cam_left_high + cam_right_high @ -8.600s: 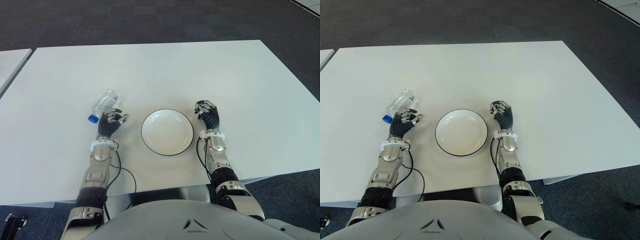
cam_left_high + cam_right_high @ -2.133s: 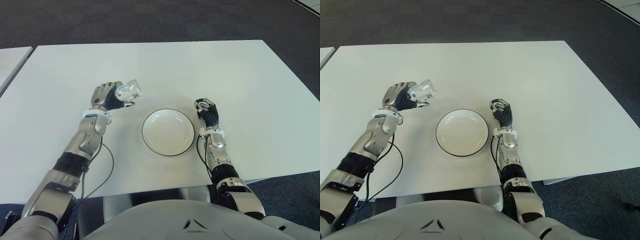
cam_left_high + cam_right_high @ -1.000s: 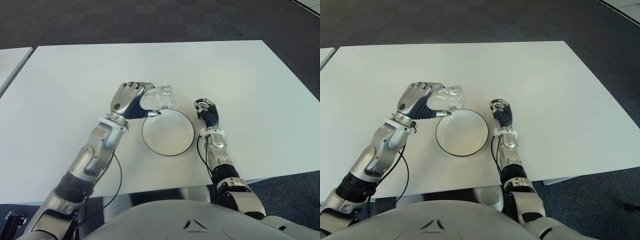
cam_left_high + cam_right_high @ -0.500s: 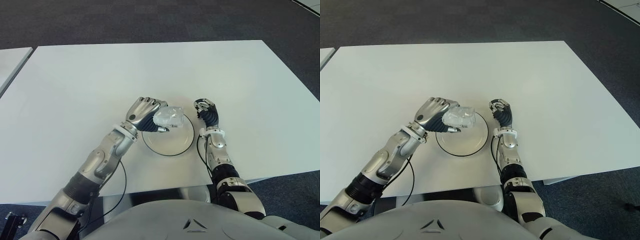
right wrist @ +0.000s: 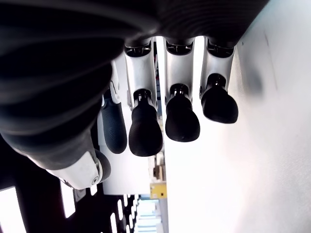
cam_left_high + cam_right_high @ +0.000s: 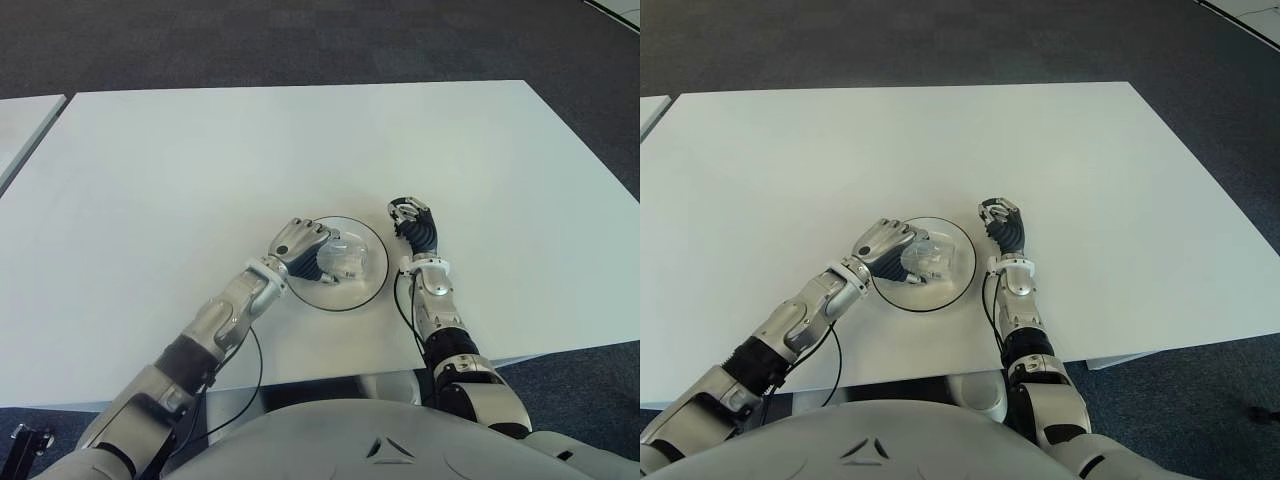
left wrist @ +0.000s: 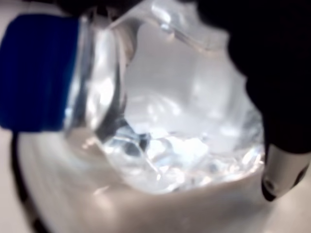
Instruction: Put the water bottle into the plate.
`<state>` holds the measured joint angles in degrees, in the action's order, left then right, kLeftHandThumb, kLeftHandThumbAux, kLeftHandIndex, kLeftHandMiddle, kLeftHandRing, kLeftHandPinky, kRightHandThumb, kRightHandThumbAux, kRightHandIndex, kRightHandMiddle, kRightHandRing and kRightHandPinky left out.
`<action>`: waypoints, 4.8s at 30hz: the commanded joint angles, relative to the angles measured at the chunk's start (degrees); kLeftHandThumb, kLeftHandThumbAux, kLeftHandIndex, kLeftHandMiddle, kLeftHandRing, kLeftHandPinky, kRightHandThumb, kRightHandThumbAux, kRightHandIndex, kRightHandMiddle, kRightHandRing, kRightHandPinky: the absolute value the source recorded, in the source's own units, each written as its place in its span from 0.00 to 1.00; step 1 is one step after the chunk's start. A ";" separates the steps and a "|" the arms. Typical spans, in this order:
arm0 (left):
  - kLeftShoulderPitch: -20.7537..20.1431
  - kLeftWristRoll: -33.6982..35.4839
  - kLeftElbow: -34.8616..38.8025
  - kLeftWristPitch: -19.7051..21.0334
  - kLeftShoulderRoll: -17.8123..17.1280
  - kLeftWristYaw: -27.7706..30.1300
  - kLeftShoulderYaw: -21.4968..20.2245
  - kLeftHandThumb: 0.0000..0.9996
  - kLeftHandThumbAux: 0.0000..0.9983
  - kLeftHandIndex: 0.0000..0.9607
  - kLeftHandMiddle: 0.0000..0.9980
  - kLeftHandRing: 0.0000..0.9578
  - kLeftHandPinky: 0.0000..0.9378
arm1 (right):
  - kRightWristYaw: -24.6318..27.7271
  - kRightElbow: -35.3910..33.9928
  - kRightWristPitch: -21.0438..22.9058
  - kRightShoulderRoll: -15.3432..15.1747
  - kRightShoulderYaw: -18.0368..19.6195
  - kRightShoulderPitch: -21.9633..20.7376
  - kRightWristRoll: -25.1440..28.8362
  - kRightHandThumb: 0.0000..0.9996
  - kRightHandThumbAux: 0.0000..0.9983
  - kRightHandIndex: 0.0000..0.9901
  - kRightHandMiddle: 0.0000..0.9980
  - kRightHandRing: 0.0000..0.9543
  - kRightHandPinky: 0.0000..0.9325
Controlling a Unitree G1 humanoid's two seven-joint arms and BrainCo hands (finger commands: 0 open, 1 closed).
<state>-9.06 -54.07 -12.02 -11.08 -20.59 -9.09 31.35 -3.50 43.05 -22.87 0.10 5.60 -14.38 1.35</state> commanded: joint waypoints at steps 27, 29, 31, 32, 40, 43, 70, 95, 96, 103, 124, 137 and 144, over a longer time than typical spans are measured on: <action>-7.36 1.89 -24.11 -4.99 2.31 -8.50 3.47 0.85 0.67 0.42 0.55 0.87 0.88 | -0.73 4.08 5.51 0.82 0.10 3.98 -0.02 0.70 0.73 0.44 0.80 0.82 0.84; -7.19 1.67 -23.97 -4.88 2.26 -9.56 3.61 0.85 0.67 0.42 0.57 0.85 0.84 | -0.80 4.21 5.56 0.59 -0.17 3.96 -0.44 0.70 0.73 0.44 0.79 0.82 0.83; -7.10 1.59 -23.93 -4.78 2.23 -10.43 3.77 0.85 0.66 0.42 0.58 0.81 0.78 | -0.86 4.40 5.42 0.41 -0.40 3.91 -0.78 0.70 0.73 0.44 0.79 0.81 0.83; -7.10 1.61 -23.96 -4.73 2.22 -10.71 3.85 0.85 0.66 0.42 0.58 0.80 0.77 | -0.88 4.47 5.36 0.37 -0.46 3.88 -0.87 0.70 0.73 0.44 0.79 0.81 0.83; -7.37 1.39 -24.17 -5.35 1.89 -12.33 4.86 0.83 0.67 0.40 0.55 0.59 0.57 | -1.18 4.80 5.16 0.25 -0.61 3.72 -1.33 0.70 0.73 0.44 0.79 0.82 0.84; -7.83 0.67 -24.52 -5.82 1.68 -13.15 5.64 0.70 0.54 0.28 0.34 0.33 0.35 | -1.20 4.85 5.10 0.27 -0.55 3.67 -1.33 0.70 0.73 0.44 0.79 0.82 0.84; -11.83 -11.09 -29.36 -2.66 0.61 -36.75 14.48 0.49 0.20 0.00 0.00 0.00 0.00 | -0.52 6.02 4.53 -0.18 -0.65 3.11 -1.37 0.70 0.73 0.44 0.79 0.81 0.81; -5.83 -11.52 -12.32 4.29 -5.48 -19.56 14.52 0.51 0.14 0.00 0.00 0.00 0.00 | -0.58 4.70 5.34 0.81 0.22 3.29 -0.12 0.71 0.73 0.44 0.78 0.81 0.84; -4.53 -11.39 -9.32 5.38 -6.47 -16.74 13.96 0.51 0.13 0.00 0.00 0.00 0.00 | -0.75 4.56 5.46 0.92 0.37 3.33 0.00 0.71 0.73 0.44 0.79 0.81 0.85; 0.83 -10.72 3.88 8.76 -10.32 -6.36 10.44 0.52 0.12 0.00 0.00 0.00 0.00 | -1.33 4.10 6.28 1.15 0.64 3.36 0.22 0.71 0.73 0.44 0.79 0.81 0.83; 9.22 -9.88 17.61 12.20 -10.62 -1.40 0.38 0.51 0.11 0.00 0.00 0.00 0.00 | -1.05 2.81 6.94 0.96 -0.01 3.86 -0.25 0.70 0.73 0.44 0.79 0.81 0.83; 12.42 -5.23 17.78 9.68 -7.32 -12.51 -7.62 0.47 0.18 0.00 0.00 0.00 0.00 | -0.54 2.38 6.96 0.79 0.03 4.22 0.05 0.70 0.73 0.44 0.79 0.81 0.81; 13.87 -1.81 16.64 8.24 -3.64 -21.78 -11.88 0.27 0.40 0.00 0.00 0.00 0.00 | 0.09 2.46 6.28 0.79 0.18 4.34 0.36 0.70 0.73 0.44 0.79 0.81 0.81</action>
<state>3.57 -57.73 5.64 -2.03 -25.54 -28.43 21.08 -3.68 42.11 -21.39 0.24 5.60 -14.40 1.15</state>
